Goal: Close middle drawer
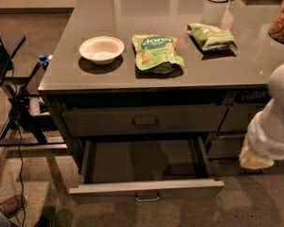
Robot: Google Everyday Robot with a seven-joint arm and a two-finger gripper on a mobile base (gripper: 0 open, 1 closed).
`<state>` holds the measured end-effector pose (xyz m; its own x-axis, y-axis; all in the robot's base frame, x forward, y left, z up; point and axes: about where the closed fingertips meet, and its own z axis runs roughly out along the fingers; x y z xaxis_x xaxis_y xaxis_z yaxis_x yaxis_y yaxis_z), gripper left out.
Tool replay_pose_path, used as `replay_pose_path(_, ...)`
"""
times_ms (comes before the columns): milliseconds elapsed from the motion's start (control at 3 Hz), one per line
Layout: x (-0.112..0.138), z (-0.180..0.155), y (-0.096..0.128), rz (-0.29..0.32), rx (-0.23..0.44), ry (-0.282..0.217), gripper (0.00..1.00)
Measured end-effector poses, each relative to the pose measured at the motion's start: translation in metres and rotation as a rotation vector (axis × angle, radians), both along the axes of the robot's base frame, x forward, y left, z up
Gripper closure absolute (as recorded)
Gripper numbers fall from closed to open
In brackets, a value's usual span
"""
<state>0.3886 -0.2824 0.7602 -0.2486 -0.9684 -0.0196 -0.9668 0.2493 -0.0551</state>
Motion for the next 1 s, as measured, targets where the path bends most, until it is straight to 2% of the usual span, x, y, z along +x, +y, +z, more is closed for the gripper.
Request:
replay_pose_path(667,-0.004,-0.111,0.041,0.019,0.05,0.081,1.0)
replay_pose_path(1000,-0.004,-0.111,0.041,0.019,0.05,0.081,1.0)
